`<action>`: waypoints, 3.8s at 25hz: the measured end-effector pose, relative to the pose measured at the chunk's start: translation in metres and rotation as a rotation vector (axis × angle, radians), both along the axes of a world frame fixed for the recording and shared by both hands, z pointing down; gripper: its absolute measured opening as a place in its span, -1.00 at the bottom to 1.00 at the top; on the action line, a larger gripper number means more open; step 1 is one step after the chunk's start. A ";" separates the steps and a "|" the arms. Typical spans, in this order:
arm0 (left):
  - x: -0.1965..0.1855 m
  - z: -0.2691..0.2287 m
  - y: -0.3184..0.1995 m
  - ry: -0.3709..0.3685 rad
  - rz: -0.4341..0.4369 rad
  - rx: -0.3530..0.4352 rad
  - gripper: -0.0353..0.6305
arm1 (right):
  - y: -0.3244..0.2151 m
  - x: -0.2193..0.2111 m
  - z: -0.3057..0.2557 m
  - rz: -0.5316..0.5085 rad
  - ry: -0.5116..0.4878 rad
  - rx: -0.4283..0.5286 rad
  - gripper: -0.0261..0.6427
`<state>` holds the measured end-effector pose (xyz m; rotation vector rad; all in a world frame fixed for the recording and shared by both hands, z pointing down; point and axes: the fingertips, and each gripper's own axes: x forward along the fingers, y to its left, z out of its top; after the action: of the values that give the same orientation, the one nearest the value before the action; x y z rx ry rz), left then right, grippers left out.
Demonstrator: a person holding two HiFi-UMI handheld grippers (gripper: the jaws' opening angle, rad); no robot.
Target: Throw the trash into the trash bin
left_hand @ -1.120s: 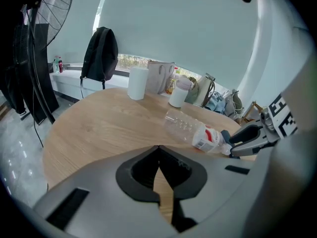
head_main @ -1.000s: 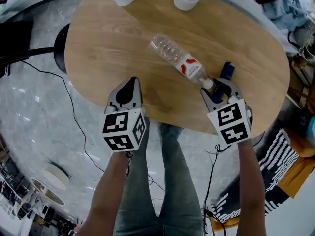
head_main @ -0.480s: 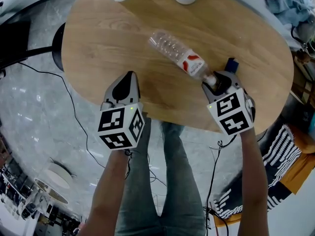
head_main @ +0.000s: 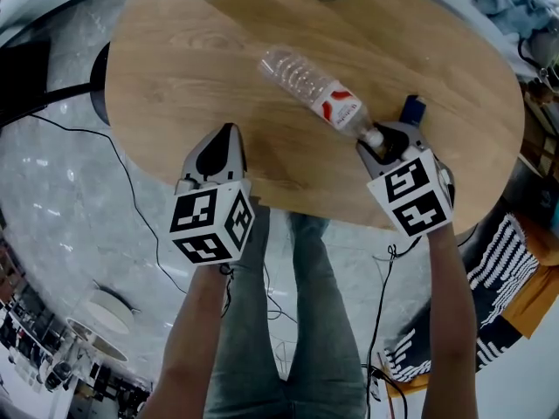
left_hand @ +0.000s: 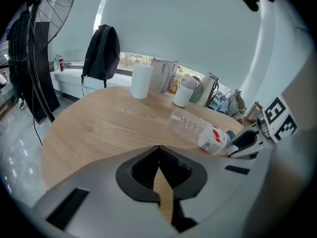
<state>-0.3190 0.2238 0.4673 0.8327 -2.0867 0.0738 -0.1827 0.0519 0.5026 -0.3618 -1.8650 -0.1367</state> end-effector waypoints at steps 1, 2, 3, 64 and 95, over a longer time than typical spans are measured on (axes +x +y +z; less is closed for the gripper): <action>0.000 0.000 0.001 0.001 -0.001 0.001 -0.84 | 0.000 -0.001 -0.001 0.012 -0.009 -0.006 -0.44; 0.001 0.000 0.001 0.002 0.000 0.002 -0.84 | 0.000 -0.001 -0.003 0.024 -0.020 -0.005 -0.45; 0.001 -0.001 0.002 0.002 0.002 0.003 -0.84 | 0.000 -0.002 -0.005 0.032 -0.035 0.000 -0.45; 0.240 -0.074 -0.249 -0.059 0.721 0.138 -0.84 | -0.150 0.301 -0.125 1.080 -0.396 0.223 -0.46; 0.472 -0.029 -0.337 -0.008 1.112 0.078 -0.84 | -0.125 0.584 -0.033 1.646 -0.208 0.184 -0.46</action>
<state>0.1533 -0.1136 0.4384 1.9332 -1.4012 0.5823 0.4009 -0.0736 0.4695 1.3633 -1.7891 0.7820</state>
